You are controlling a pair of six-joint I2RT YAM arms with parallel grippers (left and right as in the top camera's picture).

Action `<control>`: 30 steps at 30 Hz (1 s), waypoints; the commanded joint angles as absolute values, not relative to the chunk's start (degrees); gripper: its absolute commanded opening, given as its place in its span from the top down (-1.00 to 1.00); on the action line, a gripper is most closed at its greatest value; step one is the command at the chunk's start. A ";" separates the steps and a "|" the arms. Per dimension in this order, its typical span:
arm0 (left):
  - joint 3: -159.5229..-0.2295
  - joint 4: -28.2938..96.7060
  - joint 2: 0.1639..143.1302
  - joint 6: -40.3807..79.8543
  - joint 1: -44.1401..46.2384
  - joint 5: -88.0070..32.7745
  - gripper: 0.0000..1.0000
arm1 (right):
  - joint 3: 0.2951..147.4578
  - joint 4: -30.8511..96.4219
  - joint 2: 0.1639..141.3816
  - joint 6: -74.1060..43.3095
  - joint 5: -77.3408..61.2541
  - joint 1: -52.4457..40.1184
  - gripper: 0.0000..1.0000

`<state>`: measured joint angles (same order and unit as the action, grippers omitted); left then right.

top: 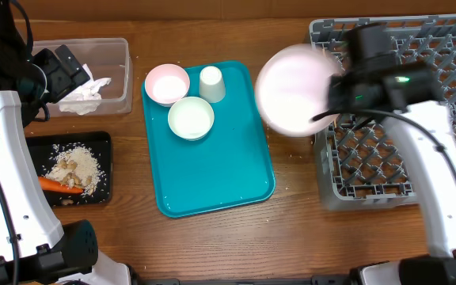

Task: Sort waste into correct bins and load items into the dishwasher rack
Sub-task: 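Lift the white plate and carry it to the rack's far corner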

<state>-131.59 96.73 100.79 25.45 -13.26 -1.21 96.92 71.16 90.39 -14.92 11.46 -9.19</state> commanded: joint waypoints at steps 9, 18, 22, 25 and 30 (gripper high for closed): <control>-131.59 96.79 100.82 26.17 -13.47 -0.64 -0.99 | 98.26 44.99 95.50 -4.03 33.41 14.26 0.92; -131.59 96.79 100.82 26.17 -13.47 -0.64 -0.99 | 98.26 34.94 108.53 15.25 34.50 15.77 0.92; -131.59 96.79 100.82 26.17 -13.47 -0.64 -1.00 | 98.26 32.53 109.56 18.02 35.90 15.75 0.92; -131.59 96.79 100.82 26.17 -13.47 -0.64 -1.00 | 98.26 32.25 109.56 18.02 35.92 14.98 0.92; -131.59 96.79 100.82 26.17 -13.47 -0.64 -1.00 | 98.26 33.95 109.56 16.71 35.97 9.08 0.92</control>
